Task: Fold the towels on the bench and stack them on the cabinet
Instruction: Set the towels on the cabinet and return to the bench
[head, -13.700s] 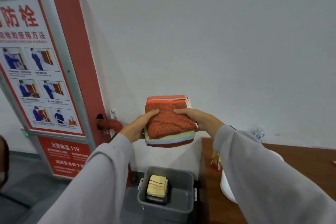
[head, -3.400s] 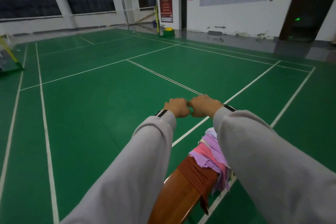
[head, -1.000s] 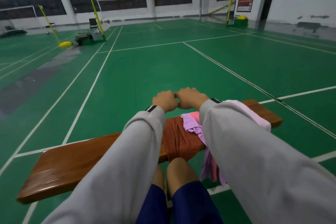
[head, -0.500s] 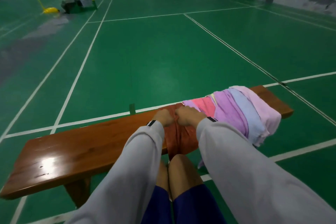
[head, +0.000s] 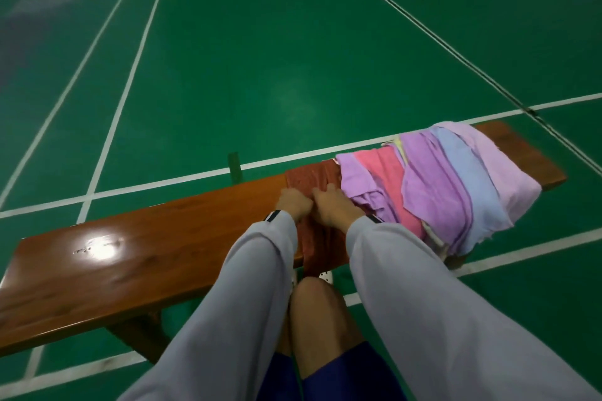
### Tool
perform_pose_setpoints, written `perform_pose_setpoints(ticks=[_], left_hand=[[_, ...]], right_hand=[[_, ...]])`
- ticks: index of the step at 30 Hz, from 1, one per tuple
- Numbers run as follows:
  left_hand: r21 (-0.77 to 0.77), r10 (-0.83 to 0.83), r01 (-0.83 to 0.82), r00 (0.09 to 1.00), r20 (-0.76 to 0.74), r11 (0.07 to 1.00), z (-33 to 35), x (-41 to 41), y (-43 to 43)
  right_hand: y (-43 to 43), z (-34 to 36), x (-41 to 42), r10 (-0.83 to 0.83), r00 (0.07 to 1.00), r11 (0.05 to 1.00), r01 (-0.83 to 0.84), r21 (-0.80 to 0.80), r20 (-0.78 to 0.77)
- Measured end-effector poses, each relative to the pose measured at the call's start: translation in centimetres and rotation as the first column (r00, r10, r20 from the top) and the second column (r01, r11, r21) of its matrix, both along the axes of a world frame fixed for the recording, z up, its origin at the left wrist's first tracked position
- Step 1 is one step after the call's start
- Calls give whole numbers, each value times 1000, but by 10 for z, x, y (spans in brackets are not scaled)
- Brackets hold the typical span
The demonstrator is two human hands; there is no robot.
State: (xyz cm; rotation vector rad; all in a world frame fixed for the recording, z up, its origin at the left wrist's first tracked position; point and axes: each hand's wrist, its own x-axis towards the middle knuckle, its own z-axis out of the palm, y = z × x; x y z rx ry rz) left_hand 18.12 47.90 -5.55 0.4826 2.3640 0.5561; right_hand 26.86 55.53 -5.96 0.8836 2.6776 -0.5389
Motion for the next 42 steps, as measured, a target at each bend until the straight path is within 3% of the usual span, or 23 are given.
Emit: perform_pose_setpoints(ticks=[5, 8, 11, 13, 15, 18, 21, 27, 30, 35, 39, 42], left_hand=[[59, 19, -29, 987, 162, 998, 1, 10, -4], [236, 120, -189, 954, 275, 953, 1, 0, -4], [463, 221, -509, 809, 544, 726, 30, -6, -4], [539, 162, -576, 761, 629, 614, 67, -5, -7], [600, 90, -580, 756, 648, 550, 100, -7, -9], [650, 13, -607, 735, 678, 458, 139, -4, -13], [735, -40, -567, 781, 623, 371, 168, 2, -19], [810, -251, -511, 776, 579, 287, 202, 1, -35], [817, -345, -508, 741, 576, 272, 217, -4, -42], [841, -246, -452, 815, 525, 299, 230, -20, -50], [870, -83, -402, 894, 440, 285, 236, -40, -56], [879, -3, -365, 923, 384, 308, 238, -52, -67]], right_hand=[[-9, -9, 1, -104, 991, 991, 96, -94, -83], [-7, 12, 0, -232, 950, 956, 184, -229, -208], [-4, 46, -9, -546, 737, 802, 321, -504, -399], [-1, 70, -13, -730, 553, 649, 374, -663, -402], [1, 84, -11, -790, 483, 588, 426, -688, -376], [4, 80, 0, -784, 575, 553, 477, -684, -233], [-14, 95, 10, -788, 606, 354, 303, -885, -107], [-33, 137, 6, -664, 745, 128, 35, -991, -60], [-41, 136, -2, -625, 778, 137, 29, -990, -63], [-54, 157, -5, -576, 816, 117, 27, -993, -46], [-54, 194, -24, -683, 719, 72, -113, -991, -132], [-46, 215, -30, -693, 690, 170, -122, -978, -207]])
